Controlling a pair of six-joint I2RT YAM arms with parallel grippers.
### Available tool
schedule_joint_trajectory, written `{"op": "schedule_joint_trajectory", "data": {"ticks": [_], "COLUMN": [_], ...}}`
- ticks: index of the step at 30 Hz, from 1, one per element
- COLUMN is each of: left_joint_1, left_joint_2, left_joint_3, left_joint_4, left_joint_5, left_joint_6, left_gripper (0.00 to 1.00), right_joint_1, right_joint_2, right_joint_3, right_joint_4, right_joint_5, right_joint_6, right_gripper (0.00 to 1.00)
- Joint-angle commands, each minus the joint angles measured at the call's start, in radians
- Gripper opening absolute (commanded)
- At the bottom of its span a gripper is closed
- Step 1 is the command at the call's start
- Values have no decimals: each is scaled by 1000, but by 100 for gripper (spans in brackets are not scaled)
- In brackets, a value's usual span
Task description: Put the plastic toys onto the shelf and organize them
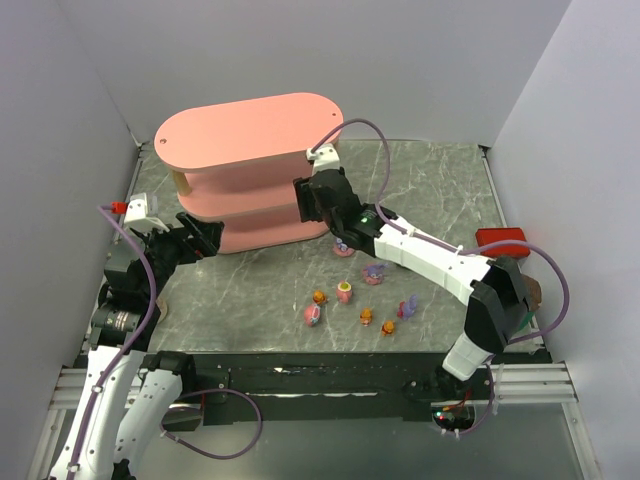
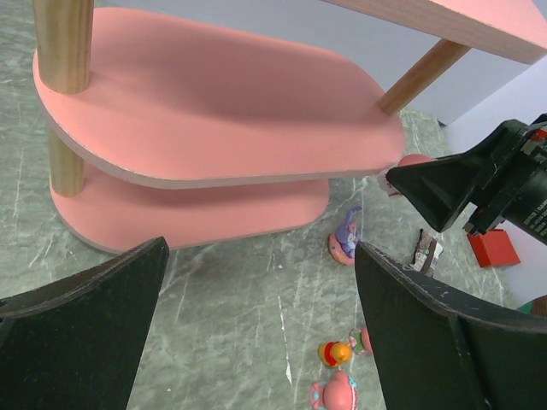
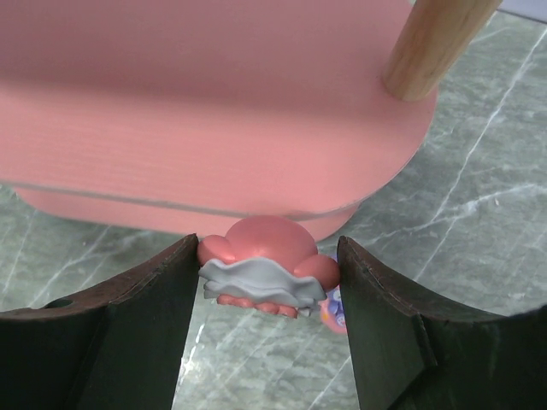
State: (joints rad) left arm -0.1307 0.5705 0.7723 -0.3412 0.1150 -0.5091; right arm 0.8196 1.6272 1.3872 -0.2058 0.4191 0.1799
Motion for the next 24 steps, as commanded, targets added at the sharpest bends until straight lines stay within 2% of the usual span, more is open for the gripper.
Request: {"op": "schedule_joint_trajectory", "data": {"ticks": [1, 15, 24], "left_joint_1": [0, 0, 0], "left_joint_2": [-15, -14, -17], "left_joint_3": [7, 5, 5], "left_joint_4": [14, 11, 11], "left_joint_5": [-15, -21, -23], "left_joint_6": [14, 14, 14], "left_gripper": [96, 96, 96], "right_joint_1": [-11, -27, -36], "right_joint_2": [10, 83, 120], "right_joint_3": [39, 78, 95], "right_joint_4": [112, 146, 141], "right_joint_5": [30, 21, 32], "right_joint_6": [-16, -22, -10], "right_gripper": [59, 63, 72]}}
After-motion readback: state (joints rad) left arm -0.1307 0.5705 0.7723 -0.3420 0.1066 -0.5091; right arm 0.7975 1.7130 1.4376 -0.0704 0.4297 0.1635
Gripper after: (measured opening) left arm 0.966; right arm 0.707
